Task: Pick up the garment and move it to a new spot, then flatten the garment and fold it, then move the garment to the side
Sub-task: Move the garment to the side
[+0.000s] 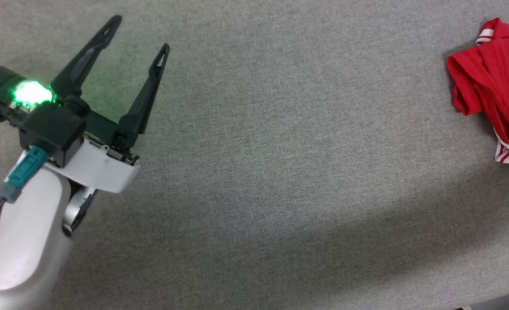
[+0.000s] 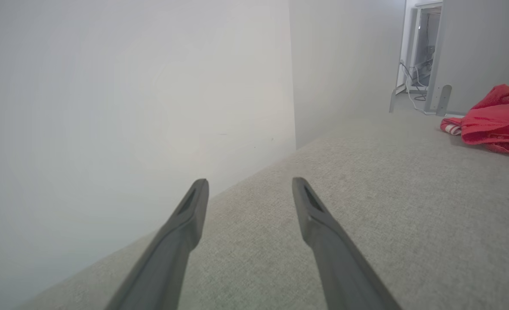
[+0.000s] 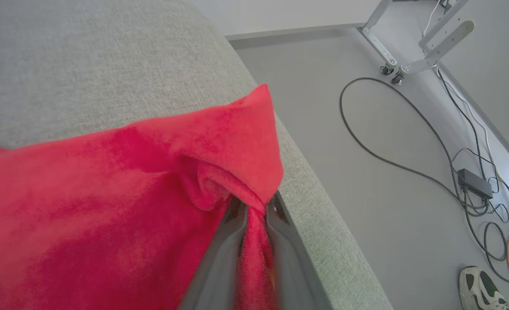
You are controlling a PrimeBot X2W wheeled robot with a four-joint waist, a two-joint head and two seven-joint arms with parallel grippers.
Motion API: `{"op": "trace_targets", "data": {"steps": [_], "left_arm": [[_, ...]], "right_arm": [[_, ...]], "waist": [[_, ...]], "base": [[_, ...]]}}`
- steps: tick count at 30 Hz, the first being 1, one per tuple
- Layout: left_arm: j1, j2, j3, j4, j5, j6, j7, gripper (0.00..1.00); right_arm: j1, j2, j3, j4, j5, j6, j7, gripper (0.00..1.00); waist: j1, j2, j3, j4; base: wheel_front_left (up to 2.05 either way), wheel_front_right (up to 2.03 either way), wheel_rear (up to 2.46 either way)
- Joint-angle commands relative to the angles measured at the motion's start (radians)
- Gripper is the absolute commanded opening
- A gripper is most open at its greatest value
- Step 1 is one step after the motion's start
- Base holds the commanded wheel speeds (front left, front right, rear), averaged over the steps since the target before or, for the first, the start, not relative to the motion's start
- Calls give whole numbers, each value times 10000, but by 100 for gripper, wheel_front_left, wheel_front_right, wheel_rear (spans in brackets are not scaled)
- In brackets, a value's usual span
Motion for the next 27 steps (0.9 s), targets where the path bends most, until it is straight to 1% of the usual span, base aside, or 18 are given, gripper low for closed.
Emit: {"op": "trace_targets", "data": {"steps": [1, 5, 9, 11, 15, 19, 24, 27], "left_arm": [[92, -76, 65, 46, 80, 64, 7, 100], [428, -355, 213, 293, 50, 225, 7, 100], [1052, -773, 544, 655, -92, 409, 6, 100], [1451, -972, 740, 809, -113, 482, 6, 100], [2248, -1357, 1122, 1111, -174, 453, 6, 100], [3049, -1693, 1518, 1436, -173, 402, 6, 100], [3809, -2056, 2025, 1732, -162, 315, 7, 100], [4145, -2299, 2329, 1891, -118, 298, 6, 100]], "right_arm": [[-205, 20, 111, 9, 43, -8, -221, 100], [-39, 38, 788, -193, 237, -8, -432, 100], [471, -63, 1939, -685, 561, -8, -461, 100], [723, 18, 2532, -1067, 841, -8, -515, 100], [1464, 220, 3598, -1986, 1650, -8, -694, 100], [2460, 383, 4422, -3042, 2476, -8, -995, 100], [3719, 509, 5257, -4107, 3005, -8, -1315, 100], [4332, 602, 5526, -4549, 3168, -8, -1518, 100]], "waist": [[0, 0, -164, 50], [0, 0, -610, 188], [0, 0, -1316, 464], [0, 0, -1657, 625], [0, 0, -2387, 1020], [0, 0, -3071, 1474], [0, 0, -3775, 1973], [0, 0, -4158, 2211]], "base": [[0, 0, 0], [0, 0, 0], [0, 0, 0], [0, 0, 0], [0, 0, 0], [0, 0, 0], [0, 0, 0], [0, 0, 0]]}}
